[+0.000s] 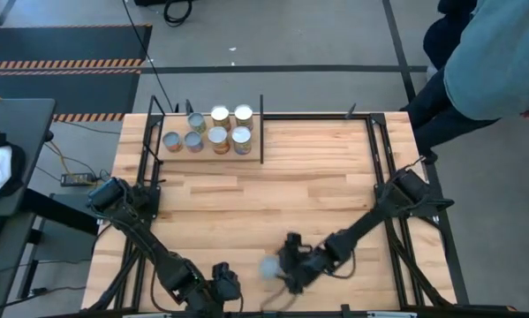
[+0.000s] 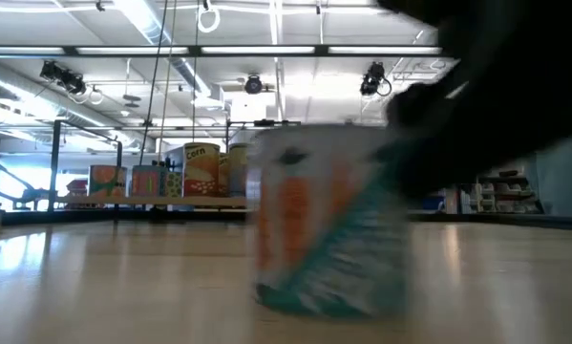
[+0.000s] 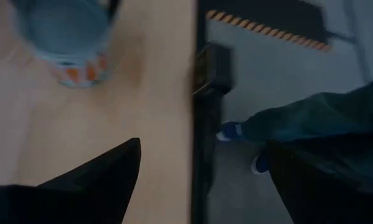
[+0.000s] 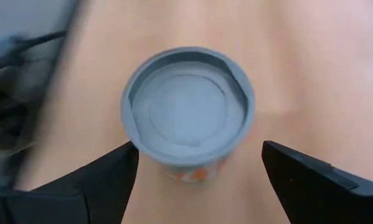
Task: Pick and place cans onto a shelf
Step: Put the canned sliced carrots on the shelf
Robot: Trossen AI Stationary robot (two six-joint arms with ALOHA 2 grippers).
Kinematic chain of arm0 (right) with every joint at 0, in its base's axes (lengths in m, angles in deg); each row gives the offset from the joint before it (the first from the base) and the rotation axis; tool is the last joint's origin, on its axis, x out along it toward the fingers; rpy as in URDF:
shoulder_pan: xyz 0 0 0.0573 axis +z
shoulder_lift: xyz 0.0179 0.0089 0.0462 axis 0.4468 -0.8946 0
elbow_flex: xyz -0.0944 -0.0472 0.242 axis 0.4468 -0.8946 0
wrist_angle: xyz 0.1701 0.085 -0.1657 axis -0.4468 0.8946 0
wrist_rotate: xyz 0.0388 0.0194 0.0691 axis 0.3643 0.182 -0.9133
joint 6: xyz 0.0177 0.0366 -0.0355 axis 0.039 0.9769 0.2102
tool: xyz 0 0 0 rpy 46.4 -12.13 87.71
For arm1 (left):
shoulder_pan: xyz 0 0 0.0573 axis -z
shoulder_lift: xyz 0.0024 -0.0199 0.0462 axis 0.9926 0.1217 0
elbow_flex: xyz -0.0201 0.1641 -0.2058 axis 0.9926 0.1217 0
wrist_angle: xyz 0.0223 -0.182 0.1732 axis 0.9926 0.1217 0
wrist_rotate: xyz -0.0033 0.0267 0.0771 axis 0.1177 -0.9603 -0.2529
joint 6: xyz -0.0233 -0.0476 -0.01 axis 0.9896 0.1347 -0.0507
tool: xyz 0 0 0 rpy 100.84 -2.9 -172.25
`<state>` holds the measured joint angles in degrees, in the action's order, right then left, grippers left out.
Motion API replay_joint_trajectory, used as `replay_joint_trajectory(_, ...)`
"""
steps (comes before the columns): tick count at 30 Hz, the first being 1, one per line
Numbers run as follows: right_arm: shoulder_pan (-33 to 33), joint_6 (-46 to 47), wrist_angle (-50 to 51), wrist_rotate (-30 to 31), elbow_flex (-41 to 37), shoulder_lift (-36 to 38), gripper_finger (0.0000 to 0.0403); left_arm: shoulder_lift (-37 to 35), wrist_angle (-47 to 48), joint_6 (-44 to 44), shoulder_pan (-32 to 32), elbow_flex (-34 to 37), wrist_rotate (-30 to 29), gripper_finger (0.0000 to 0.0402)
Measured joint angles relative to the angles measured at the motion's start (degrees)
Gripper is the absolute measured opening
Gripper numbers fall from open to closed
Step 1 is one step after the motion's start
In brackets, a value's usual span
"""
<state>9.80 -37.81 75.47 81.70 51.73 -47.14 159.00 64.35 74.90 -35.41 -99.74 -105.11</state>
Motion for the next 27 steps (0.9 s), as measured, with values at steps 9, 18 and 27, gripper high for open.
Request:
replay_joint_trajectory(9, -9.4, -9.2, 2.3, -2.3, 0.0, 6.7, 0.0348, -0.5, 10.4, 6.9, -2.2, 0.0, -5.0, 0.0345)
replay_joint_trajectory(18, -8.4, -9.1, 22.7, -1.2, -0.1, 25.3, 0.0348, -0.9, 22.4, 6.1, -9.1, 0.0, 1.6, 0.0347)
replay_joint_trajectory(27, -7.7, -3.6, 31.4, 4.7, -0.1, 36.9, 0.0348, 4.0, 20.7, -0.2, -9.6, 0.8, 4.3, 0.0323)
